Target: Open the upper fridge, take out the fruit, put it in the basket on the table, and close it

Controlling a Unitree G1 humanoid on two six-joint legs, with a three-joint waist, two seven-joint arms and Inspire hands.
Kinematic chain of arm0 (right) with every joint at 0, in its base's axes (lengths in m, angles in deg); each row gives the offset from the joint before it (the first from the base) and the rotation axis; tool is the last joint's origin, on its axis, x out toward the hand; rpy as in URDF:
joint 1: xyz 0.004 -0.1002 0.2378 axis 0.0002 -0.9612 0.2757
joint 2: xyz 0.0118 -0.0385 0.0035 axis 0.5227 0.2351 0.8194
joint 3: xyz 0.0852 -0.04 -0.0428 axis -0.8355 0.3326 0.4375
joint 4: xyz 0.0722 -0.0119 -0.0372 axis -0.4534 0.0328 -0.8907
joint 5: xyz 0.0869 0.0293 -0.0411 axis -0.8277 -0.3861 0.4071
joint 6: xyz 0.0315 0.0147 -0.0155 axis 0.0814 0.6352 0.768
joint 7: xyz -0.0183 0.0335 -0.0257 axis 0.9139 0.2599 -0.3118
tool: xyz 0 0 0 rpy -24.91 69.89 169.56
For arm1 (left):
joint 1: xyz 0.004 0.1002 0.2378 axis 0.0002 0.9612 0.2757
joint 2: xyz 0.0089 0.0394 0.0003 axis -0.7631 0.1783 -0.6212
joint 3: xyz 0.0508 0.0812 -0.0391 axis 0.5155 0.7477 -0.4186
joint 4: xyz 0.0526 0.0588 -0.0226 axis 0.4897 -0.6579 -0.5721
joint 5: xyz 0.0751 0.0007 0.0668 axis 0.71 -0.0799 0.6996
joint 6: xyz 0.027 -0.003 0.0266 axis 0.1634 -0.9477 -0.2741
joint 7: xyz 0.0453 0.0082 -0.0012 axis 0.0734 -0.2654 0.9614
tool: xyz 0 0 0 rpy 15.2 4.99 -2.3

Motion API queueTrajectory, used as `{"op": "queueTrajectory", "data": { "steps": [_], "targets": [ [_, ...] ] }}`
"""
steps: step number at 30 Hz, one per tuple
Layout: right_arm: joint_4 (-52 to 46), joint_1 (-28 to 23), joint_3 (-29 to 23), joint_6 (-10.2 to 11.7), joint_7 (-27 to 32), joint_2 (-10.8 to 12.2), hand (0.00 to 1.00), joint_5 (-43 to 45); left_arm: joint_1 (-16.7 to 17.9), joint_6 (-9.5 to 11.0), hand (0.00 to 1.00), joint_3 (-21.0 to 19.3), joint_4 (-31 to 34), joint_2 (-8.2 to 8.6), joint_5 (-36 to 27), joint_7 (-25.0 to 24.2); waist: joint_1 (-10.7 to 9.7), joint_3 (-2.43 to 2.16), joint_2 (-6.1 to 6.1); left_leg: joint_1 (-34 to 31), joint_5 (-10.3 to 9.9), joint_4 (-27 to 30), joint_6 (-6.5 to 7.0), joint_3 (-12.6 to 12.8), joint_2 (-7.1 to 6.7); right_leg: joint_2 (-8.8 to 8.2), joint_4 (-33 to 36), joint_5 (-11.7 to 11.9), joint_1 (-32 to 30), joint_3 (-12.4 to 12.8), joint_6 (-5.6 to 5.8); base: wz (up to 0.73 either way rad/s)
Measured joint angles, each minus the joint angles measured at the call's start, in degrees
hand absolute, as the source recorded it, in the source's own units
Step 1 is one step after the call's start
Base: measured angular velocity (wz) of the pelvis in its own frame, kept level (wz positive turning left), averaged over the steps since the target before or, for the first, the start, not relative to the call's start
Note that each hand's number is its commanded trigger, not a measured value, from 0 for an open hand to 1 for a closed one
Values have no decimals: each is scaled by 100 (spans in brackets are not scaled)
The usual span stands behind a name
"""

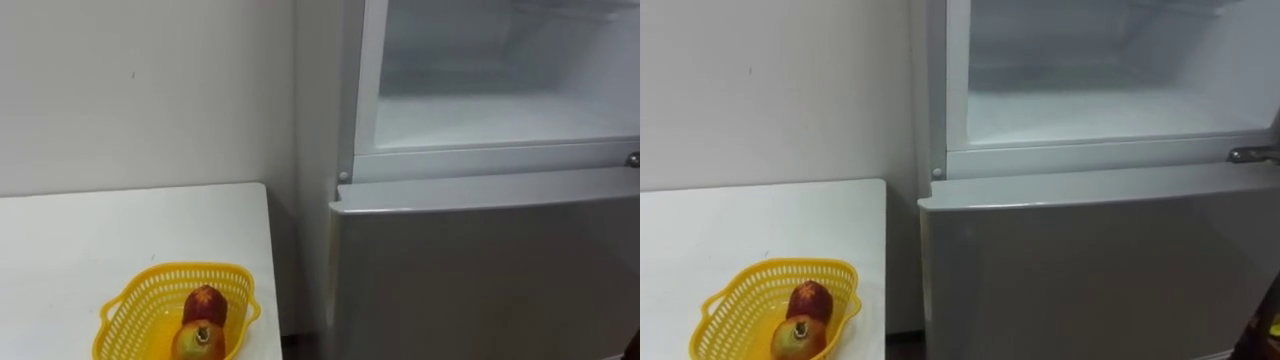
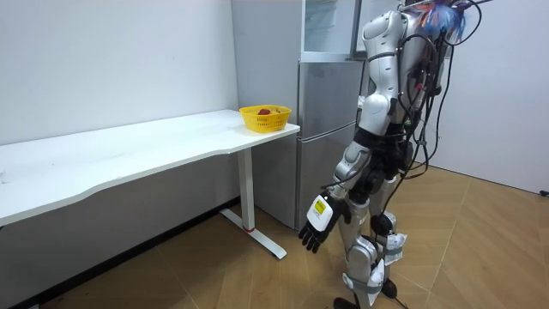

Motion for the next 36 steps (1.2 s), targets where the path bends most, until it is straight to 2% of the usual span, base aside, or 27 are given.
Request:
{"op": "queueTrajectory", "data": {
  "steps": [11,17,20,25,29,30,31,35,36],
  "targets": [
    [-9,-106,359,-4,-16,0,0,481,-76,293,0,6,-297,47,-26,0,7,13,-24,-16,1,11,1,-2,-8,2,11,18,-33,49,12,-1],
    [-15,-197,471,-5,-9,0,0,909,-76,294,0,5,-289,37,-26,5,43,19,-34,-4,1,5,1,57,-6,-1,27,19,-53,70,11,-5],
    [-215,-389,650,-6,-7,0,0,953,-108,326,0,-6,-276,23,-25,5,135,34,-60,-14,1,4,1,108,-6,-11,112,6,-128,99,4,-10],
    [-414,-608,1089,-23,-147,0,0,1203,-105,399,0,-11,-285,-19,-27,8,167,75,-151,-18,1,8,2,111,-6,-9,121,13,-135,115,3,0],
    [-576,-577,1133,-23,-380,-42,0,1650,-104,402,0,2,-311,-29,-25,18,217,70,-166,-25,0,10,2,111,-8,-3,115,21,-143,140,9,0],
    [-872,-478,1134,66,-484,-126,0,1900,-111,402,0,11,-325,-38,-22,26,247,69,-166,-25,0,15,2,111,-1,3,110,26,-139,141,2,0],
    [-920,-443,1139,244,-660,-246,0,2364,-118,402,0,22,-331,-49,-22,36,282,66,-171,-27,0,16,2,109,7,12,97,31,-131,135,-6,0],
    [-1330,-59,1168,514,-982,-358,0,3275,-95,399,0,99,-421,-96,-20,123,353,40,-192,-3,1,21,1,108,33,39,35,42,-44,111,-24,5],
    [-1406,31,1205,620,-1133,-364,0,3596,-96,398,0,163,-505,-120,-19,139,370,6,-168,-5,0,23,0,106,40,48,-16,55,-23,102,-28,6]
  ]
}}
